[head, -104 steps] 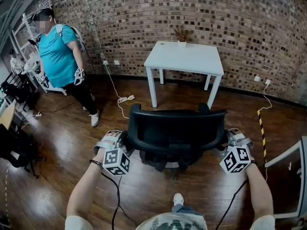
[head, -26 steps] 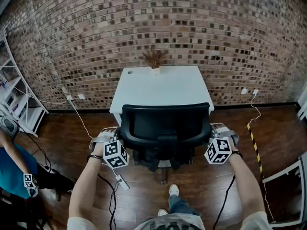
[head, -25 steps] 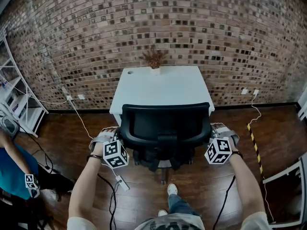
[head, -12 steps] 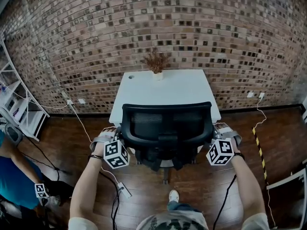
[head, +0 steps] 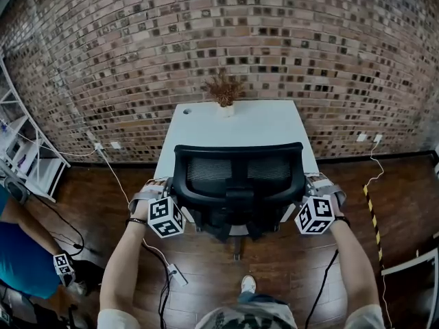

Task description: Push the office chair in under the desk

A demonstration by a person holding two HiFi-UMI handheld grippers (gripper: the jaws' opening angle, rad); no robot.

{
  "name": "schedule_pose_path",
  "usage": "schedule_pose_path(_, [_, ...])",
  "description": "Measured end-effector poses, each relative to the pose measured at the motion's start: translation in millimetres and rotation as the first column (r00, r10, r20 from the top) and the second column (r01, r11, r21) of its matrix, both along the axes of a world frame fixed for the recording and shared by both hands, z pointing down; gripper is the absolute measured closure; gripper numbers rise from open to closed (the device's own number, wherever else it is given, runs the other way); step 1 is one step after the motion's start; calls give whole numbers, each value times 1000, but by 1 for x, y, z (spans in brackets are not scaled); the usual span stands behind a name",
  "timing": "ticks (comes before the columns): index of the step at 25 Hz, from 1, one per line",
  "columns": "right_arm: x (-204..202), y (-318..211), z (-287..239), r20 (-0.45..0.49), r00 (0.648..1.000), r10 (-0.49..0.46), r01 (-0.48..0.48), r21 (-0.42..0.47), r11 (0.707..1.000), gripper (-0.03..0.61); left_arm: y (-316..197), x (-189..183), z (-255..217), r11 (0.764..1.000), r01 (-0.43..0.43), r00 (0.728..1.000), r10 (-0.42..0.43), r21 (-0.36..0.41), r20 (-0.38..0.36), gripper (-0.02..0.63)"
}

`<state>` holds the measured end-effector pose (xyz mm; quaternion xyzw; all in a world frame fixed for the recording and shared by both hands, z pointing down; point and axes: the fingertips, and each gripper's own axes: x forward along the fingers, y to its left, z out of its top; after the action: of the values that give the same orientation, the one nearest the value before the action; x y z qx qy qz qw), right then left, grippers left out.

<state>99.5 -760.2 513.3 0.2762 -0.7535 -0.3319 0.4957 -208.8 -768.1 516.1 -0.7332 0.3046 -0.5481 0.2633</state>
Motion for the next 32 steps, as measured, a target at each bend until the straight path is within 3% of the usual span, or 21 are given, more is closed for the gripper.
schedule_pose_path(11, [0,-13,2,5,1000,-1,1,0,1000,434,-13,1,1,1000,-2,1000,2,9,-16,416])
schedule_pose_path(16, [1,-11,3,42,999,11,-10,-11,1000,419,-13,5,-1,1000,15,997,-14,27,-70,390])
schedule_pose_path(18, [1,-10,0,75,997,24,-22,-21,1000,376,-13,6,-4,999,28,995,-25,34,-100,373])
schedule_pose_path(24, [10,-8,-16,74,996,59,-62,38,997,325,-7,2,-17,995,68,988,-56,80,-145,348])
schedule_pose_path(32, [13,19,-27,149,982,117,-128,66,990,325,17,-12,-31,976,152,966,-113,158,-232,347])
